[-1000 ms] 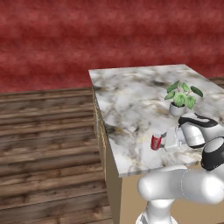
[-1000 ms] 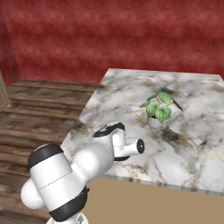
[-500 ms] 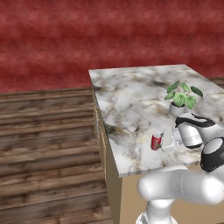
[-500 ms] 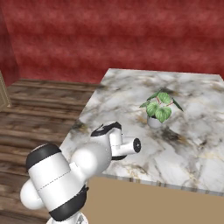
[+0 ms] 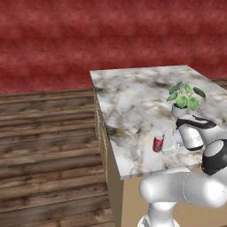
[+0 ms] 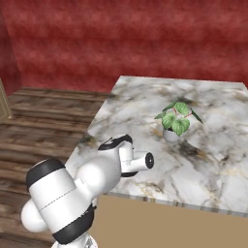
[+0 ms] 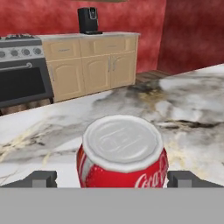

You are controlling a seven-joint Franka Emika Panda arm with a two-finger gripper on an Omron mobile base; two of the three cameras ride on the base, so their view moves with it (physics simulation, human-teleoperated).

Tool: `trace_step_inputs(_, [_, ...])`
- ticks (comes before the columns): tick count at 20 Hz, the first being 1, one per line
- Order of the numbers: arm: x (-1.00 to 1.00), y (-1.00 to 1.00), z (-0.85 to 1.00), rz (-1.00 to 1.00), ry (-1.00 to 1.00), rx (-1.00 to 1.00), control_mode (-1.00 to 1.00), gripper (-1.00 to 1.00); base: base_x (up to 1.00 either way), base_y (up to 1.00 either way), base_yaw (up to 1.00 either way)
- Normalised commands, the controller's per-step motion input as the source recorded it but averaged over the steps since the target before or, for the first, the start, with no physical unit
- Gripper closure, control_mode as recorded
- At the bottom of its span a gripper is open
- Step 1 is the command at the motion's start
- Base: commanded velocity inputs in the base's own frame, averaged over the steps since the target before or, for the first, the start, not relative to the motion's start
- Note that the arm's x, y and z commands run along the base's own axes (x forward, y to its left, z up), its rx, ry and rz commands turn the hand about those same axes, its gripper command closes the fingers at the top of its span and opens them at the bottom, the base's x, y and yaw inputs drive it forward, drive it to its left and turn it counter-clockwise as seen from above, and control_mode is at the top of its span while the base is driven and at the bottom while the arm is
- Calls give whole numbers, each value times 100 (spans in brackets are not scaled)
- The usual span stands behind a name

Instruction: Pick the can from the counter and place it in the open cabinet.

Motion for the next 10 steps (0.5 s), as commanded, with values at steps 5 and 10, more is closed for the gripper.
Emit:
trace_step_inputs(5, [0,0,0,0,0,0,-100,100,0,0,0])
trace_step_inputs(10, [0,0,0,0,0,0,-100,100,0,0,0])
